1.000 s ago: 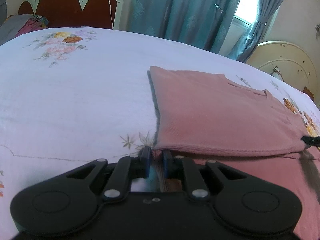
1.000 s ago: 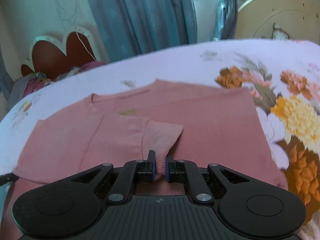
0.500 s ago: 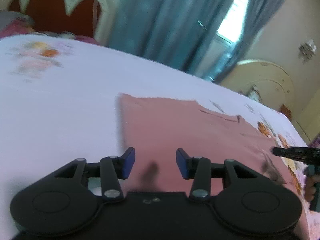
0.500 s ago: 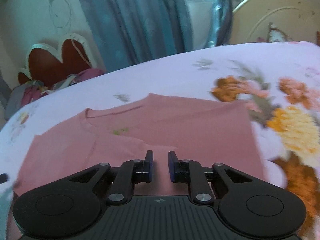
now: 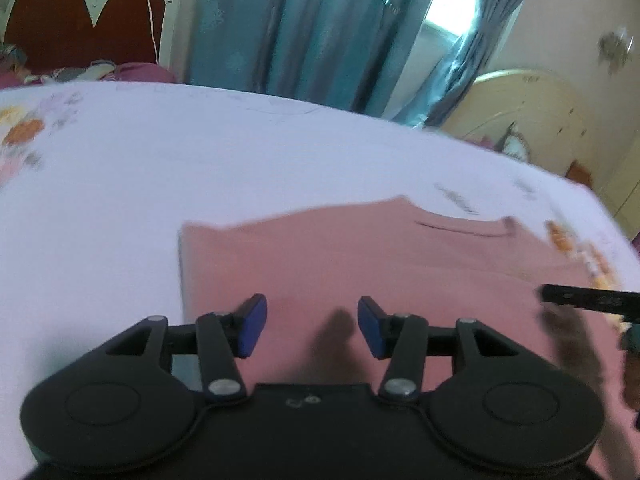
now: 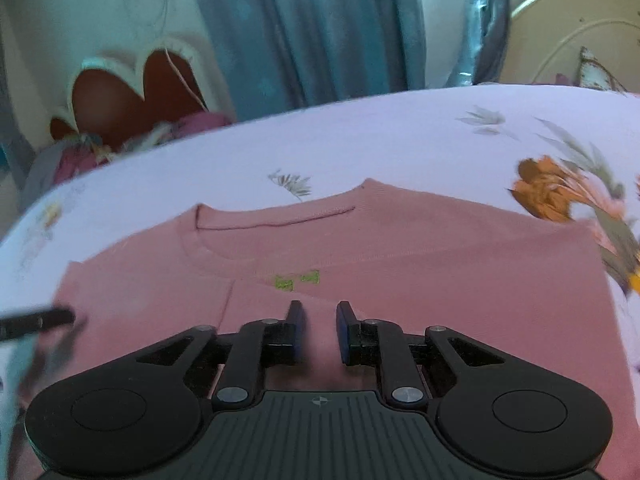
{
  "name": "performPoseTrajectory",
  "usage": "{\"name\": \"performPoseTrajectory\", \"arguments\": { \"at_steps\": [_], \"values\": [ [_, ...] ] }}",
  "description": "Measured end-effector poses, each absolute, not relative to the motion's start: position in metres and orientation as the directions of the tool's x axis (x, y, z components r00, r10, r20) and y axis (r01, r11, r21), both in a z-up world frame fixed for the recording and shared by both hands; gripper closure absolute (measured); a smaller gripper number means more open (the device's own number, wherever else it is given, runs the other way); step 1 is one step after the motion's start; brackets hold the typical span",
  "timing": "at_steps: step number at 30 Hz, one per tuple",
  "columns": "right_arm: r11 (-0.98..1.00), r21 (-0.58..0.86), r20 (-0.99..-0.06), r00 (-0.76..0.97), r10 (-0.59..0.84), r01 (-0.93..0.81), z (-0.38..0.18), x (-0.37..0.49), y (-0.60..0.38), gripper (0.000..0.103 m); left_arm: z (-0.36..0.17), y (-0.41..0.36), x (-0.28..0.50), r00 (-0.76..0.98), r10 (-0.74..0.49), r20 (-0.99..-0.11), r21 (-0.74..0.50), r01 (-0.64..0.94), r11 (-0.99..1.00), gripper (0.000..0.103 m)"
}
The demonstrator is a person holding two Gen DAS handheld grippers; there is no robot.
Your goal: Fold small clothes
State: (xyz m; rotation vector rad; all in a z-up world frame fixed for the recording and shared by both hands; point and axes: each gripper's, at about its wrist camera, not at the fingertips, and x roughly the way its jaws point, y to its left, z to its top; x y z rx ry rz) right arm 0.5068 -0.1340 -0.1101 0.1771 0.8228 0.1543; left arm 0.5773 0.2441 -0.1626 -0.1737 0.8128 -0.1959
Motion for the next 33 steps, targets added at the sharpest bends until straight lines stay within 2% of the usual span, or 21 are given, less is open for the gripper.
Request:
{"name": "performPoseTrajectory", "arguments": {
  "at_steps": [2, 4, 7, 10, 11, 12, 14, 16, 19, 21, 22, 25, 26, 28, 29, 31, 33],
  "values": [
    [0.987, 0.16, -0.726, 0.679, 0.113, 0.006, -0.115, 0.519, -0.148, 0.086, -0.169, 0.264, 0.589, 0.669, -0.254, -0.698, -0.272, 0.081, 0.959, 0.063],
    [0.982, 0.167, -0.735, 0.675, 0.062, 0.092, -0.118, 0.523, -0.172, 0.086, -0.166, 0.273, 0.588, 0.653, -0.28, -0.703, -0.3, 0.085, 0.95, 0.066],
    [0.973, 0.218, -0.718, 0.688, 0.106, 0.079, -0.106, 0.514, -0.178, 0.085, -0.154, 0.251, 0.572, 0.673, -0.302, -0.675, -0.274, 0.151, 0.95, 0.059],
    [0.958, 0.281, -0.692, 0.679, 0.244, -0.057, -0.1, 0.509, -0.136, 0.083, -0.154, 0.202, 0.562, 0.663, -0.362, -0.655, -0.271, 0.24, 0.932, 0.051],
    [0.957, 0.269, -0.692, 0.669, 0.272, -0.11, -0.102, 0.508, -0.114, 0.068, -0.156, 0.186, 0.56, 0.658, -0.368, -0.657, -0.259, 0.262, 0.93, 0.05],
    [0.954, 0.261, -0.695, 0.657, 0.293, -0.148, -0.104, 0.506, -0.097, 0.061, -0.159, 0.174, 0.558, 0.651, -0.372, -0.661, -0.249, 0.277, 0.928, 0.05],
    [0.95, 0.223, -0.699, 0.644, 0.313, -0.22, -0.109, 0.502, -0.072, 0.062, -0.167, 0.16, 0.552, 0.644, -0.358, -0.676, -0.222, 0.284, 0.933, 0.045],
    [0.949, 0.177, -0.71, 0.634, 0.306, -0.26, -0.114, 0.497, -0.064, 0.062, -0.175, 0.168, 0.545, 0.661, -0.297, -0.689, -0.145, 0.275, 0.95, 0.046],
    [0.982, 0.101, -0.721, 0.669, 0.183, -0.16, -0.119, 0.489, -0.1, 0.062, -0.178, 0.213, 0.527, 0.688, -0.255, -0.679, -0.124, 0.236, 0.964, 0.048],
    [0.987, 0.137, -0.723, 0.673, 0.154, -0.079, -0.12, 0.483, -0.146, 0.088, -0.179, 0.237, 0.511, 0.7, -0.213, -0.682, -0.105, 0.194, 0.975, 0.048],
    [0.984, 0.166, -0.728, 0.665, 0.166, -0.064, -0.119, 0.479, -0.159, 0.088, -0.178, 0.243, 0.505, 0.7, -0.211, -0.682, -0.117, 0.18, 0.977, 0.048],
    [0.991, 0.116, -0.721, 0.681, 0.131, -0.068, -0.103, 0.467, -0.154, 0.087, -0.168, 0.235, 0.488, 0.719, -0.2, -0.666, -0.116, 0.165, 0.979, 0.048],
    [0.985, 0.139, -0.706, 0.687, 0.173, -0.105, -0.098, 0.459, -0.145, 0.086, -0.166, 0.229, 0.484, 0.718, -0.225, -0.659, -0.143, 0.174, 0.974, 0.048],
    [0.97, 0.175, -0.701, 0.671, 0.243, -0.169, -0.096, 0.449, -0.123, 0.066, -0.17, 0.211, 0.479, 0.704, -0.269, -0.657, -0.19, 0.191, 0.963, 0.047],
    [0.963, 0.177, -0.705, 0.656, 0.268, -0.204, -0.099, 0.441, -0.111, 0.049, -0.174, 0.203, 0.477, 0.692, -0.286, -0.663, -0.197, 0.208, 0.958, 0.046],
    [0.944, 0.176, -0.704, 0.635, 0.319, -0.278, -0.105, 0.424, -0.087, 0.048, -0.182, 0.189, 0.475, 0.683, -0.274, -0.677, -0.157, 0.23, 0.96, 0.046],
    [0.942, 0.124, -0.733, 0.612, 0.298, -0.31, -0.118, 0.412, -0.073, 0.048, -0.185, 0.187, 0.468, 0.693, -0.259, -0.673, -0.121, 0.243, 0.963, 0.046]
  ]
}}
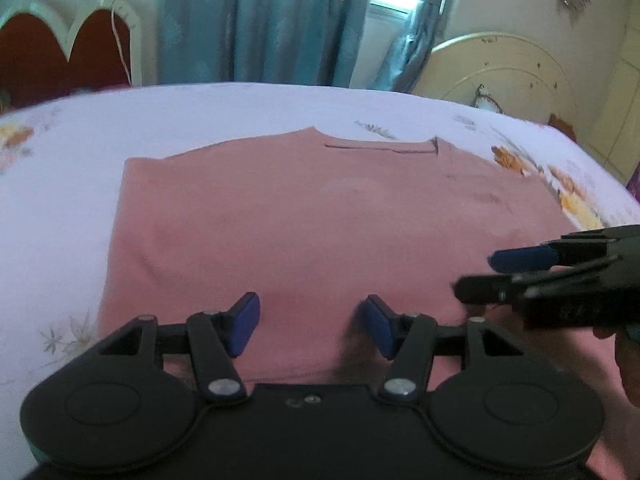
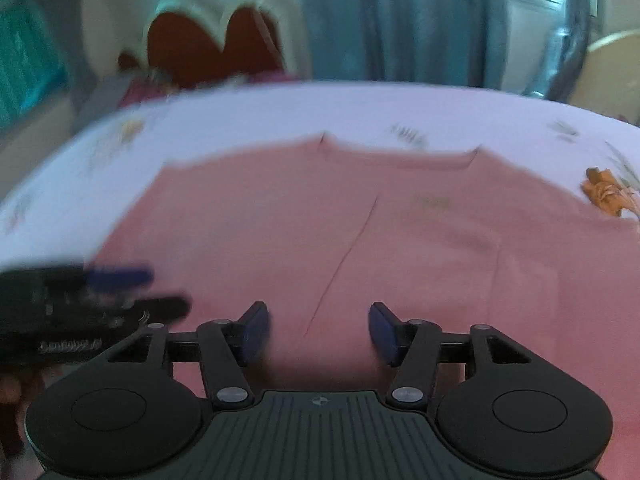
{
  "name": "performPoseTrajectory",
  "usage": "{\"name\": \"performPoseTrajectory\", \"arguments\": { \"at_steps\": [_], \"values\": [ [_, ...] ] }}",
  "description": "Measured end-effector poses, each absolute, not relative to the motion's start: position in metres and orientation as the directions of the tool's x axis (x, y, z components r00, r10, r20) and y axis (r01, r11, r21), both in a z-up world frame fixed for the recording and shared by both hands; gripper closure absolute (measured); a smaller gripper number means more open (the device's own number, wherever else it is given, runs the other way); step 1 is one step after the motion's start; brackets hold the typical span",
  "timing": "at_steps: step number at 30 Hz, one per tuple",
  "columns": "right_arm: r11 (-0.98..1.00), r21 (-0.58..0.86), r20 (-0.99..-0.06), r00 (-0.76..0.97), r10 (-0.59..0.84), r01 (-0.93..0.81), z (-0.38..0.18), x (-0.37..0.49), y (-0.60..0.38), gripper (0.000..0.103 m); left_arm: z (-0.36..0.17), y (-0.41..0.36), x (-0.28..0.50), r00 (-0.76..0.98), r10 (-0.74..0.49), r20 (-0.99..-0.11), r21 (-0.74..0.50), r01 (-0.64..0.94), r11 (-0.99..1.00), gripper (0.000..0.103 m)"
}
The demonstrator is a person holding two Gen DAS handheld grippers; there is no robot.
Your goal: Fold small clothes
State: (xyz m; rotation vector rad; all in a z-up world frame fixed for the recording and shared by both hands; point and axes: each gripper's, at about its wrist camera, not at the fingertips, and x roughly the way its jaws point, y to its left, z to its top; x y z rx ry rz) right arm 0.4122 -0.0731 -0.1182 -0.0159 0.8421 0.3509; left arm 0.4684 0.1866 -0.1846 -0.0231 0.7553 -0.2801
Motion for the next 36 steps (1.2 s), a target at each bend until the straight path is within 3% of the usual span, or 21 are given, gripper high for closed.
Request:
{"name": "performPoseTrajectory", "arguments": {
  "at_steps": [2, 7, 9, 11, 23, 27, 36],
  "values": [
    [0.948, 0.073, -0.731, 0.63, 0.261, -0.309, -0.125, 0.403, -0.078, 0.048, -0.184, 0.194, 0.464, 0.695, -0.258, -0.671, -0.113, 0.248, 0.962, 0.046],
    [0.969, 0.102, -0.706, 0.67, 0.23, -0.225, -0.107, 0.387, -0.116, 0.048, -0.186, 0.227, 0.452, 0.712, -0.226, -0.665, -0.104, 0.212, 0.972, 0.046],
    [0.985, 0.063, -0.753, 0.64, 0.152, -0.16, -0.117, 0.39, -0.134, 0.055, -0.187, 0.235, 0.449, 0.715, -0.232, -0.659, -0.112, 0.211, 0.971, 0.046],
    [0.985, 0.103, -0.743, 0.647, 0.17, -0.14, -0.115, 0.386, -0.149, 0.057, -0.185, 0.237, 0.448, 0.712, -0.227, -0.664, -0.109, 0.208, 0.972, 0.046],
    [0.985, 0.169, -0.722, 0.678, 0.136, -0.018, -0.1, 0.39, -0.163, 0.057, -0.182, 0.231, 0.454, 0.709, -0.208, -0.673, -0.107, 0.185, 0.977, 0.045],
    [0.994, 0.106, -0.766, 0.638, 0.079, 0.004, -0.116, 0.398, -0.161, 0.057, -0.184, 0.232, 0.454, 0.712, -0.22, -0.667, -0.111, 0.197, 0.974, 0.045],
    [0.998, 0.064, -0.763, 0.644, 0.053, -0.008, -0.12, 0.398, -0.157, 0.057, -0.189, 0.231, 0.454, 0.724, -0.218, -0.655, -0.11, 0.194, 0.975, 0.045]
  ]
}}
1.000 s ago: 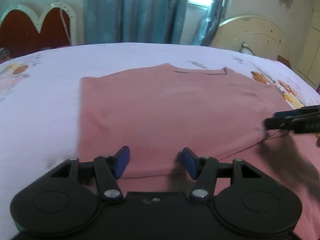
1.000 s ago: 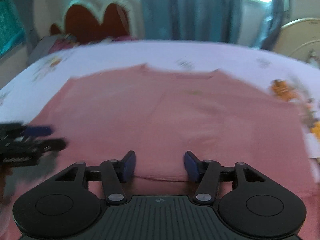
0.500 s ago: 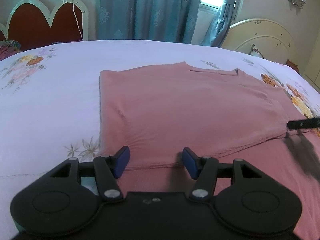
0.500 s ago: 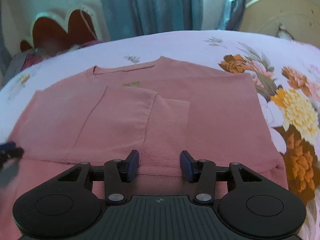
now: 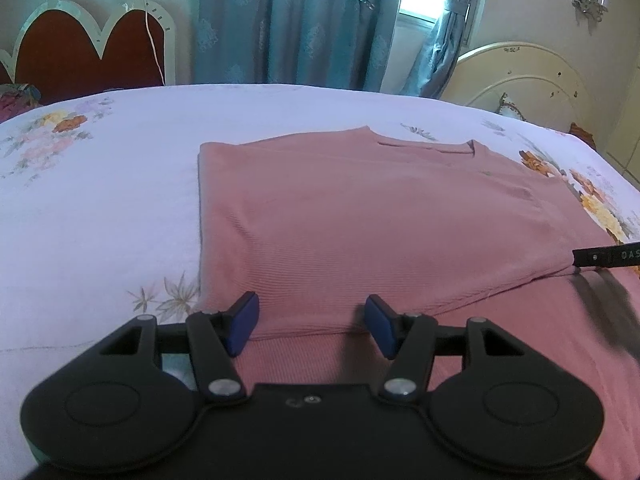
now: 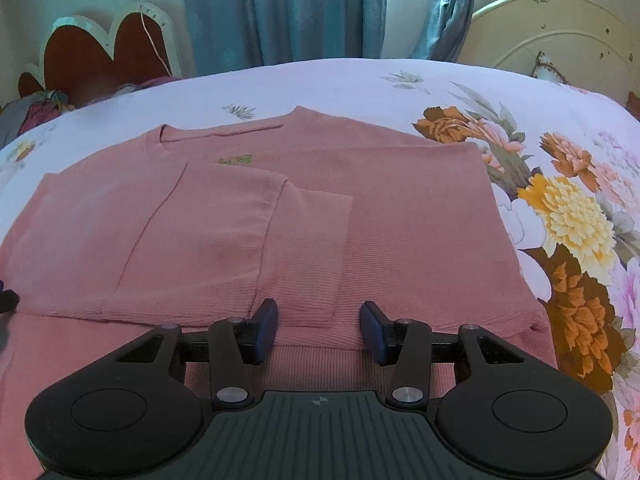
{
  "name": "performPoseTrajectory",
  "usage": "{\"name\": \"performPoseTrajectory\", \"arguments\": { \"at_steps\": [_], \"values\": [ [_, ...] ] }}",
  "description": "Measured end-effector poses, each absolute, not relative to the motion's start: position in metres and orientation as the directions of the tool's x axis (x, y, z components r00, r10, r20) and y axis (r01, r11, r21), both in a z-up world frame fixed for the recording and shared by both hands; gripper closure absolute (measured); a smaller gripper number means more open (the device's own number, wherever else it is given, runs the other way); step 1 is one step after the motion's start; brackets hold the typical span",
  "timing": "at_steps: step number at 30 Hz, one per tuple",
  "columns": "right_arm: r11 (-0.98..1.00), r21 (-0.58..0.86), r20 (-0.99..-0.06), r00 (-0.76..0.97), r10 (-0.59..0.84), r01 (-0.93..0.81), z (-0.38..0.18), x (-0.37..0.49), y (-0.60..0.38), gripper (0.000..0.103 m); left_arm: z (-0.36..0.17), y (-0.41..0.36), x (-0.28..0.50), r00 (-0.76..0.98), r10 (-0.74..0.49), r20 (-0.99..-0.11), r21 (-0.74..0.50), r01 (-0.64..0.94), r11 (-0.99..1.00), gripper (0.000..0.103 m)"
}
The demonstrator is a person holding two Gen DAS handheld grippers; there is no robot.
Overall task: Fold small clothes
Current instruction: 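Grasp the folded sleeve cuff with the right gripper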
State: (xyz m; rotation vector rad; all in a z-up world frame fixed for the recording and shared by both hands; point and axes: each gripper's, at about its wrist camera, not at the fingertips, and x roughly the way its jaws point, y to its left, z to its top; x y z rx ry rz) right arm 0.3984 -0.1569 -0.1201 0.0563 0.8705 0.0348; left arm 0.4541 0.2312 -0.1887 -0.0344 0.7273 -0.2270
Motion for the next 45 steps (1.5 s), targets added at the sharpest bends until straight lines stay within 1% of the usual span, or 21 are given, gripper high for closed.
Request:
{"name": "performPoseTrajectory", "arguments": {
  "at_steps": [4, 7, 9, 10, 11, 12, 15, 18, 21, 22, 23, 29, 32, 34, 36, 39, 40, 41, 42, 43, 45],
  "values": [
    [0.998, 0.069, -0.768, 0.638, 0.057, -0.007, -0.118, 0.399, -0.158, 0.057, -0.186, 0.233, 0.453, 0.725, -0.216, -0.654, -0.128, 0.176, 0.976, 0.045],
    [0.986, 0.164, -0.743, 0.658, 0.123, 0.001, -0.109, 0.395, -0.164, 0.057, -0.185, 0.238, 0.449, 0.734, -0.216, -0.644, -0.149, 0.157, 0.976, 0.045],
    [0.975, 0.224, -0.754, 0.636, 0.164, 0.014, -0.116, 0.396, -0.168, 0.057, -0.185, 0.238, 0.446, 0.738, -0.2, -0.645, -0.134, 0.148, 0.98, 0.045],
    [0.97, 0.243, -0.745, 0.645, 0.173, 0.02, -0.116, 0.395, -0.169, 0.057, -0.184, 0.238, 0.445, 0.74, -0.193, -0.644, -0.13, 0.143, 0.981, 0.045],
    [0.966, 0.259, -0.735, 0.651, 0.188, 0.015, -0.115, 0.394, -0.17, 0.062, -0.183, 0.238, 0.444, 0.741, -0.193, -0.643, -0.133, 0.14, 0.981, 0.045],
    [0.96, 0.28, -0.725, 0.656, 0.21, 0.003, -0.114, 0.393, -0.17, 0.073, -0.183, 0.238, 0.444, 0.739, -0.191, -0.646, -0.129, 0.141, 0.982, 0.045],
    [0.943, 0.333, -0.709, 0.659, 0.25, 0.0, -0.116, 0.396, -0.173, 0.073, -0.186, 0.237, 0.447, 0.734, -0.189, -0.652, -0.112, 0.153, 0.982, 0.045],
    [0.889, 0.455, -0.676, 0.672, 0.303, 0.056, -0.12, 0.401, -0.189, 0.073, -0.185, 0.24, 0.45, 0.728, -0.197, -0.657, -0.115, 0.162, 0.98, 0.045],
    [0.843, 0.532, -0.647, 0.682, 0.34, 0.084, -0.12, 0.402, -0.201, 0.073, -0.186, 0.244, 0.452, 0.723, -0.215, -0.656, -0.127, 0.175, 0.976, 0.045],
    [0.822, 0.563, -0.631, 0.687, 0.359, 0.088, -0.12, 0.402, -0.205, 0.078, -0.186, 0.244, 0.452, 0.721, -0.22, -0.657, -0.128, 0.18, 0.975, 0.045],
    [0.809, 0.581, -0.623, 0.691, 0.367, 0.094, -0.121, 0.403, -0.208, 0.097, -0.186, 0.244, 0.453, 0.718, -0.224, -0.659, -0.131, 0.184, 0.974, 0.045],
    [0.839, 0.539, -0.598, 0.735, 0.321, 0.073, -0.1, 0.392, -0.21, 0.097, -0.184, 0.247, 0.453, 0.711, -0.241, -0.661, -0.147, 0.192, 0.97, 0.045],
    [0.866, 0.497, -0.617, 0.726, 0.305, 0.059, -0.098, 0.383, -0.206, 0.097, -0.186, 0.251, 0.456, 0.705, -0.257, -0.661, -0.168, 0.195, 0.966, 0.045],
    [0.889, 0.453, -0.663, 0.691, 0.288, 0.064, -0.11, 0.388, -0.201, 0.097, -0.186, 0.253, 0.457, 0.701, -0.265, -0.662, -0.182, 0.192, 0.964, 0.045],
    [0.887, 0.456, -0.67, 0.684, 0.289, 0.072, -0.119, 0.386, -0.202, 0.097, -0.186, 0.253, 0.458, 0.696, -0.263, -0.669, -0.167, 0.204, 0.965, 0.045],
    [0.898, 0.435, -0.674, 0.686, 0.274, 0.069, -0.117, 0.386, -0.201, 0.096, -0.18, 0.246, 0.458, 0.694, -0.233, -0.681, -0.119, 0.209, 0.971, 0.045],
    [0.909, 0.41, -0.674, 0.695, 0.251, 0.069, -0.112, 0.385, -0.201, 0.094, -0.177, 0.243, 0.455, 0.702, -0.229, -0.675, -0.114, 0.208, 0.972, 0.041],
    [0.925, 0.372, -0.667, 0.715, 0.21, 0.075, -0.105, 0.382, -0.201, 0.082, -0.175, 0.241, 0.451, 0.711, -0.229, -0.665, -0.115, 0.205, 0.972, 0.032],
    [0.945, 0.316, -0.65, 0.746, 0.149, 0.087, -0.097, 0.377, -0.199, 0.077, -0.173, 0.238, 0.449, 0.717, -0.229, -0.658, -0.115, 0.205, 0.972, 0.03],
    [0.956, 0.284, -0.628, 0.767, 0.128, 0.074, -0.091, 0.373, -0.197, 0.077, -0.174, 0.235, 0.448, 0.719, -0.225, -0.658, -0.11, 0.204, 0.973, 0.03],
    [0.967, 0.255, -0.631, 0.759, 0.159, 0.01, -0.084, 0.374, -0.191, 0.077, -0.18, 0.23, 0.45, 0.705, -0.21, -0.677, -0.098, 0.196, 0.976, 0.03]
  ]
}}
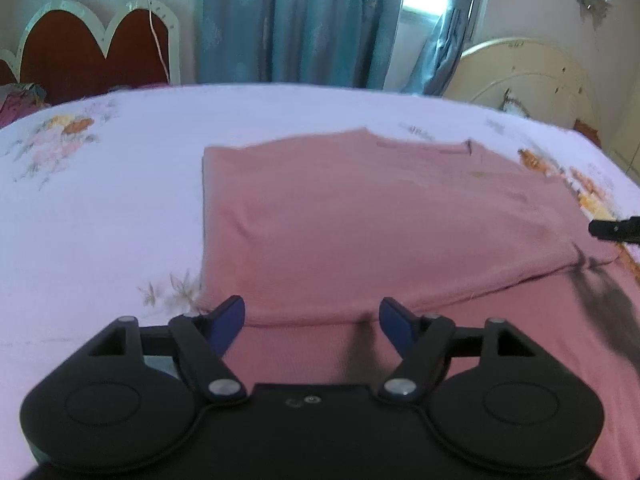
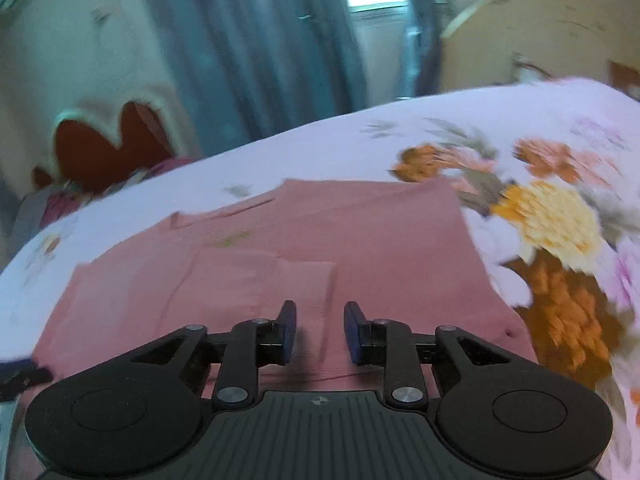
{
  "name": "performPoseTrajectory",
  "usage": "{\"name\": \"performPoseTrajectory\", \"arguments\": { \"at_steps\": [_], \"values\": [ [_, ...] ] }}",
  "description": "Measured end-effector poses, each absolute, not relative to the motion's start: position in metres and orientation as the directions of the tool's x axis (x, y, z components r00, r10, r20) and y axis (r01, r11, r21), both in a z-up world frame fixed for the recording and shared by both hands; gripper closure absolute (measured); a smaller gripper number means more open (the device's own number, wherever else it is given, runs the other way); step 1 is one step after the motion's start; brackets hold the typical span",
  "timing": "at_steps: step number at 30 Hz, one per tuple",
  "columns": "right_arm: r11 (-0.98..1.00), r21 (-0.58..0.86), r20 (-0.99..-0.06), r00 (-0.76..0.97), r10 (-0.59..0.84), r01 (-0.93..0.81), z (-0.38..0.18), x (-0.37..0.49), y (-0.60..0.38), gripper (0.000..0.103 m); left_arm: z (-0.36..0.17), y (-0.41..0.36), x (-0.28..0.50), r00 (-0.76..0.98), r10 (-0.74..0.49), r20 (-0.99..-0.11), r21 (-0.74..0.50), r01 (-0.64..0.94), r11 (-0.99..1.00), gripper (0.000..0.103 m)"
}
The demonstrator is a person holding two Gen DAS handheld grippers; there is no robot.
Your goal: Fold small clothes
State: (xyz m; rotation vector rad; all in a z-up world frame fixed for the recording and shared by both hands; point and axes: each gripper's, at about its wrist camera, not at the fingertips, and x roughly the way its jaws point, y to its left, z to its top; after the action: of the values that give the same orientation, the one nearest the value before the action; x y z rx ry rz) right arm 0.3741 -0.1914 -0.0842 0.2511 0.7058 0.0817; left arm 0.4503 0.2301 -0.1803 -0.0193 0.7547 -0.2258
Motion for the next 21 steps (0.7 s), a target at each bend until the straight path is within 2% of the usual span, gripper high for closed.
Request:
{"name": "performPoseTrajectory", "arguments": {
  "at_steps": [3, 6, 10, 11, 12, 13, 14, 17, 18, 21],
  "values": [
    [0.977, 0.194, -0.647, 0.738, 0.194, -0.088, -0.088, 0.379, -0.173, 0.08, -0.188, 0.227, 0.451, 0.7, -0.186, -0.689, -0.079, 0.183, 0.98, 0.028],
    [0.988, 0.126, -0.727, 0.67, 0.15, -0.084, -0.113, 0.387, -0.165, 0.081, -0.19, 0.222, 0.45, 0.7, -0.168, -0.694, -0.048, 0.188, 0.981, 0.025],
    [0.986, 0.145, -0.716, 0.679, 0.159, -0.078, -0.115, 0.386, -0.168, 0.081, -0.191, 0.218, 0.448, 0.695, -0.154, -0.702, -0.023, 0.193, 0.981, 0.021],
    [0.985, 0.157, -0.715, 0.68, 0.163, -0.072, -0.114, 0.385, -0.169, 0.073, -0.19, 0.217, 0.448, 0.69, -0.149, -0.708, -0.019, 0.192, 0.981, 0.017],
    [0.983, 0.174, -0.715, 0.678, 0.169, -0.061, -0.111, 0.382, -0.171, 0.041, -0.188, 0.216, 0.446, 0.687, -0.144, -0.712, -0.016, 0.189, 0.982, 0.013],
    [0.982, 0.183, -0.717, 0.676, 0.169, -0.051, -0.107, 0.378, -0.175, 0.02, -0.187, 0.216, 0.443, 0.688, -0.129, -0.714, -0.007, 0.177, 0.984, 0.004],
    [0.98, 0.191, -0.709, 0.684, 0.172, -0.048, -0.103, 0.372, -0.178, 0.009, -0.186, 0.216, 0.44, 0.694, -0.113, -0.711, 0.007, 0.167, 0.986, 0.002],
    [0.978, 0.198, -0.682, 0.707, 0.187, -0.068, -0.088, 0.35, -0.192, 0.01, -0.182, 0.216, 0.423, 0.696, -0.094, -0.712, 0.028, 0.163, 0.986, 0.002],
    [0.978, 0.199, -0.681, 0.708, 0.187, -0.067, -0.085, 0.342, -0.198, 0.017, -0.181, 0.218, 0.416, 0.697, -0.095, -0.71, 0.026, 0.161, 0.987, 0.002],
    [0.97, 0.239, -0.679, 0.705, 0.203, -0.049, -0.076, 0.317, -0.221, 0.025, -0.177, 0.228, 0.39, 0.698, -0.1, -0.709, -0.001, 0.142, 0.99, 0.005]
  ]
}}
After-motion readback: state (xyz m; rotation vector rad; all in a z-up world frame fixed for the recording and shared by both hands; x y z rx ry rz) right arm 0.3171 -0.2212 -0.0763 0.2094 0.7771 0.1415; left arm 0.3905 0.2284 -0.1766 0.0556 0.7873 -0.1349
